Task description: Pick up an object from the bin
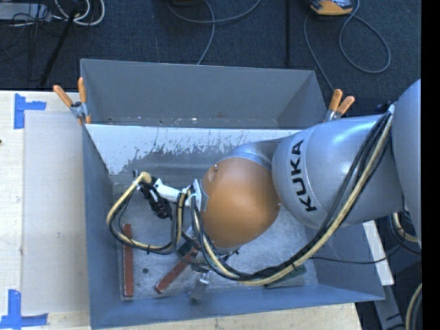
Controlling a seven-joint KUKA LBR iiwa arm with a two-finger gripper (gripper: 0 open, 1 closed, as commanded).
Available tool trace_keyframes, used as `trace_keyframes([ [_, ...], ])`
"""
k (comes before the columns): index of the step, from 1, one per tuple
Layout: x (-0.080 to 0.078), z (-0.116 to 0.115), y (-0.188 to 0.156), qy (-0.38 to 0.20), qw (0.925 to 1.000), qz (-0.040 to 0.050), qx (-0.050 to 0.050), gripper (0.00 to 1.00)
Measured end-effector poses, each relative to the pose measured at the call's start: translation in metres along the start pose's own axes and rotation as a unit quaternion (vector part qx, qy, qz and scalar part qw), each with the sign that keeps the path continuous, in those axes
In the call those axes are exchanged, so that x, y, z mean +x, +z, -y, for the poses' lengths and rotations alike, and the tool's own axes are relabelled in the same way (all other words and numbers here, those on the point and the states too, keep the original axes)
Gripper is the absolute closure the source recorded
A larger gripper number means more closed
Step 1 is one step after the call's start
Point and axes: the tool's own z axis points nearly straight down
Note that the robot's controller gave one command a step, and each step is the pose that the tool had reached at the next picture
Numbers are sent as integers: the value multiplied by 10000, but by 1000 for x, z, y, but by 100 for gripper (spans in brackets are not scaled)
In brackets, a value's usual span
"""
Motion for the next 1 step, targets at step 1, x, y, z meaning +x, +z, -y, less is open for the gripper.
trace_keyframes([
  [1,21,-15,2,-2222,9750,37,-19,0],
])
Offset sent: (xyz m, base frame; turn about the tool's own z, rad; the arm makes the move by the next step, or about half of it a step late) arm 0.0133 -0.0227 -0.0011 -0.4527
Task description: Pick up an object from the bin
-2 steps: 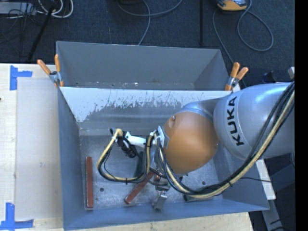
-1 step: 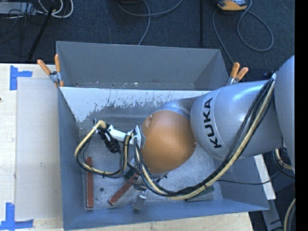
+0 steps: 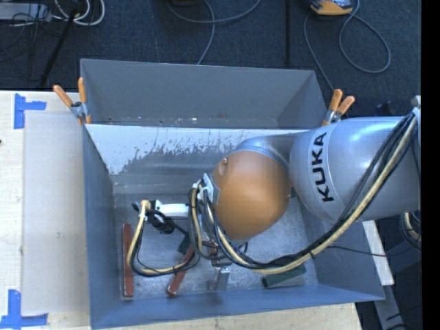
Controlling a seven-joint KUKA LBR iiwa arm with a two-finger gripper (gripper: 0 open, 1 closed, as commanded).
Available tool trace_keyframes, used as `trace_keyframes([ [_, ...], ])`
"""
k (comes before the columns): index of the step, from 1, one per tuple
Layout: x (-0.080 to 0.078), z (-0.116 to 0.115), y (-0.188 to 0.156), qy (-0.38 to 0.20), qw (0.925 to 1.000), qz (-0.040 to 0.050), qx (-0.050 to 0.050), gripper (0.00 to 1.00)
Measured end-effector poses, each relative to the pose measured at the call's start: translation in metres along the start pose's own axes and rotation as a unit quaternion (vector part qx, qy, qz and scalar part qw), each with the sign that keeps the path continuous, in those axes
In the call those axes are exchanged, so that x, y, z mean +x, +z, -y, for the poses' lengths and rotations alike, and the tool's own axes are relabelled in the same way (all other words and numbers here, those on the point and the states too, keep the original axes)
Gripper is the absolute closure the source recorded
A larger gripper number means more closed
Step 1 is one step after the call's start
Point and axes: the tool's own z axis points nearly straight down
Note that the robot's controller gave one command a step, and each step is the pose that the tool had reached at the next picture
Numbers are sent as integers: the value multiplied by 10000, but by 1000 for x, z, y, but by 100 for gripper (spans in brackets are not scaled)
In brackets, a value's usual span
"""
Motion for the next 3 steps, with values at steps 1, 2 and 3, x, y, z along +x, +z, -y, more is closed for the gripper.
trace_keyframes([
  [1,-20,46,-1,-37,10000,-32,-1,0],
  [2,-24,41,-31,-1101,9939,-3,-1,0],
  [3,-2,119,1,-3273,9449,-1,5,0],
])
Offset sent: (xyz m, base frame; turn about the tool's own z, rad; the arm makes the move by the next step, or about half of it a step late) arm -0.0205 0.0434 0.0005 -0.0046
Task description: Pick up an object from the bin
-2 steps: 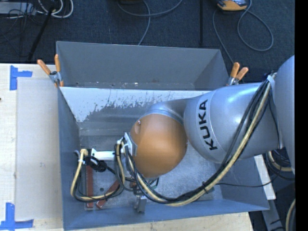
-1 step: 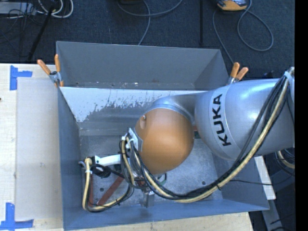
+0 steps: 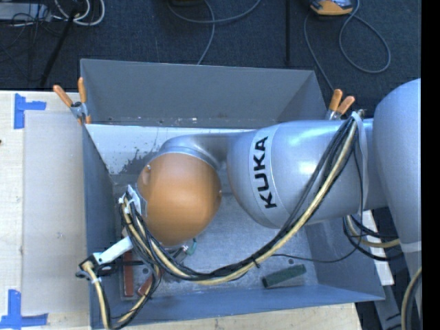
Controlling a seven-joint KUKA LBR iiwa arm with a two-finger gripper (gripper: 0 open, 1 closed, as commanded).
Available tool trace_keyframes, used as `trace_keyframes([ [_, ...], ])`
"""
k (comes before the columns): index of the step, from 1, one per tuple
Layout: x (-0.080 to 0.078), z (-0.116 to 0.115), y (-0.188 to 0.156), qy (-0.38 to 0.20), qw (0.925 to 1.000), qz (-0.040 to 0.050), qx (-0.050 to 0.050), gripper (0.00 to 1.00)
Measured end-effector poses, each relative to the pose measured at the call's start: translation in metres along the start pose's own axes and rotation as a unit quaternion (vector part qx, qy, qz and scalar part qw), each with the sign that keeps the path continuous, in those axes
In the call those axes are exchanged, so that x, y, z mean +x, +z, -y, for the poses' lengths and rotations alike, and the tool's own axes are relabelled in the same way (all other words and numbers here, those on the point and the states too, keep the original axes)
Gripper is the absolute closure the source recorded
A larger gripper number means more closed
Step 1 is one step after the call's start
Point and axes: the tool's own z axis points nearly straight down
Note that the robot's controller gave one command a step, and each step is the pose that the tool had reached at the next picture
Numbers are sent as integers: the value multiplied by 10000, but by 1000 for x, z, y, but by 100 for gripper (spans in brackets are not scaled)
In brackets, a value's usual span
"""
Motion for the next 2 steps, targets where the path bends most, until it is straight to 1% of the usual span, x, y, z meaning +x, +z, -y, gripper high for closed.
trace_keyframes([
  [1,-1,-2,0,-21,10000,13,-21,100],
  [2,-1,-2,0,-38,10000,15,-24,100],
])
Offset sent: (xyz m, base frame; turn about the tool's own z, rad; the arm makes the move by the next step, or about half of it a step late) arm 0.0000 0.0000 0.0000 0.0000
